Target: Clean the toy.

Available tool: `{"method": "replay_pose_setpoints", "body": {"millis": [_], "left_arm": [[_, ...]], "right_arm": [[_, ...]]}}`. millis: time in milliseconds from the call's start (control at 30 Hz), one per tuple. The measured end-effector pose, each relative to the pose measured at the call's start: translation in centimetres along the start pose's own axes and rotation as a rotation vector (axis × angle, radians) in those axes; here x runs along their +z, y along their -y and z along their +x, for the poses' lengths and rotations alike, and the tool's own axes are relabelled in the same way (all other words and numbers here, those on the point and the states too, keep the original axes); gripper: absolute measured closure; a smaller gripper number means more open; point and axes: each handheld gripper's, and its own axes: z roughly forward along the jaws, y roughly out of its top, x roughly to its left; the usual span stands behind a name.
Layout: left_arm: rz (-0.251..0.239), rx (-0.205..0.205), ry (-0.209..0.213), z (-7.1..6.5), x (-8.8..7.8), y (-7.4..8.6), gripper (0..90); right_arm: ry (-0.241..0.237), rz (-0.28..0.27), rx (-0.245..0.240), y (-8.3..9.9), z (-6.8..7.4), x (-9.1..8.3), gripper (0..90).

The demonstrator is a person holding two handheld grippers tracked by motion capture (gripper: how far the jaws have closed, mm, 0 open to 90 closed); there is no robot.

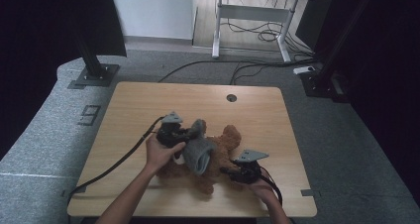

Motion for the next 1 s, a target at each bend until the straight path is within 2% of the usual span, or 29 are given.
{"method": "replay_pose_setpoints", "body": {"millis": [100, 133, 167, 233, 267, 333, 400, 500, 700, 833, 900, 1000], "left_arm": [[0.039, 0.05, 0.018, -2.1, 2.2, -0.9, 76.2], [0.059, 0.066, 0.011, -2.6, 3.3, -1.1, 76.2], [0.07, 0.07, 0.008, -2.8, 3.9, -1.1, 76.1], [0.102, 0.05, 0.015, -2.7, 5.4, -1.1, 76.0], [0.107, 0.052, 0.003, -2.7, 5.8, -1.0, 75.9], [0.125, 0.041, 0.006, -2.5, 5.8, -1.1, 75.9], [0.141, 0.051, 0.0, -2.4, 5.5, -1.1, 76.0], [0.132, 0.07, -0.021, -2.3, 4.7, -0.6, 76.1], [0.061, 0.048, -0.057, -0.9, 0.6, 1.3, 75.9], [-0.022, 0.002, -0.066, 0.9, -2.8, 3.1, 75.8], [-0.05, -0.013, -0.077, 1.5, -4.1, 3.7, 75.8], [-0.079, -0.064, -0.076, 2.9, -5.8, 5.0, 75.9]], "right_arm": [[0.005, -0.001, 0.007, 0.0, 0.0, 0.0, 60.7], [0.008, -0.001, 0.006, 0.0, 0.0, 0.0, 60.8], [0.008, 0.0, 0.004, 0.0, 0.1, 0.0, 60.7], [0.009, -0.001, 0.008, 0.0, 0.1, 0.0, 60.7], [0.012, 0.0, 0.011, 0.0, 0.1, 0.0, 60.7], [0.012, -0.001, 0.02, 0.0, 0.0, 0.1, 60.8], [0.009, 0.005, 0.03, -0.1, -0.1, 0.1, 60.8], [0.015, 0.015, 0.045, -0.1, 0.0, 0.2, 60.9], [0.029, 0.021, 0.086, -0.2, 0.0, 0.3, 61.6], [0.037, 0.027, 0.086, -0.2, 0.0, 0.5, 61.9], [0.039, 0.026, 0.087, -0.2, 0.0, 0.5, 62.0], [0.037, 0.017, 0.086, -0.1, 0.0, 0.5, 61.9]]}}
